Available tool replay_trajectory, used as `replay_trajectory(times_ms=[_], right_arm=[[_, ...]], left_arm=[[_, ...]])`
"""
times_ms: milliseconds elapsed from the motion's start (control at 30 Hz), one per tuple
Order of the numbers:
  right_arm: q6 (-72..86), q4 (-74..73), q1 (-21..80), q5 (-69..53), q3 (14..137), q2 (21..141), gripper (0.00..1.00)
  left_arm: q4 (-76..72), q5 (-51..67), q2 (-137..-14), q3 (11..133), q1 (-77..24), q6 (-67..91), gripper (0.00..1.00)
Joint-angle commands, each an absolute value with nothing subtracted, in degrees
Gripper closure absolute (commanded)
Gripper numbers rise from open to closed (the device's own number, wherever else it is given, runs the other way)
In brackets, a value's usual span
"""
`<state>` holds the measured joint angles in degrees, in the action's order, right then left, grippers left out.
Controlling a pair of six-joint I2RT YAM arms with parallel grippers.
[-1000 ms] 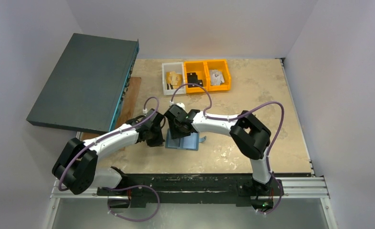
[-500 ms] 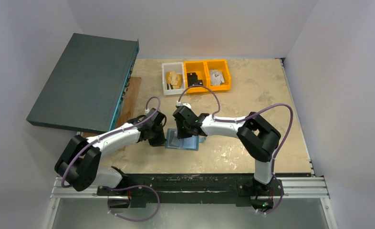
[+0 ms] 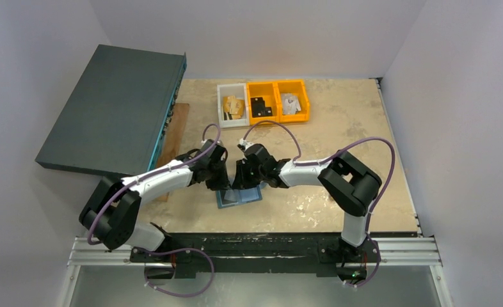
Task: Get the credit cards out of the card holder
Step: Remove the credit card from the card holder.
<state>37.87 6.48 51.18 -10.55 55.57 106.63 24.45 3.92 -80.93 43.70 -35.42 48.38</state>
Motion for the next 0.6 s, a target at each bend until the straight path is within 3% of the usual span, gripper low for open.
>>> replay_trajectory(times_ms=[0, 300, 567], right_arm=[[35.68, -0.34, 50.17, -14.28, 51.27, 108.28, 0.9], [35.75, 2.56, 48.62, -16.89, 49.84, 109.04, 0.91], [35.85, 3.28, 47.83, -17.81, 49.75, 109.98, 0.91]], left_arm=[[23.95, 2.9, -83.12, 46.25, -35.69, 46.61, 0.82], [24.08, 0.98, -85.65, 47.03, -35.69, 44.68, 0.74], [21.37, 5.52, -87.3, 46.65, -35.71, 44.97, 0.74]])
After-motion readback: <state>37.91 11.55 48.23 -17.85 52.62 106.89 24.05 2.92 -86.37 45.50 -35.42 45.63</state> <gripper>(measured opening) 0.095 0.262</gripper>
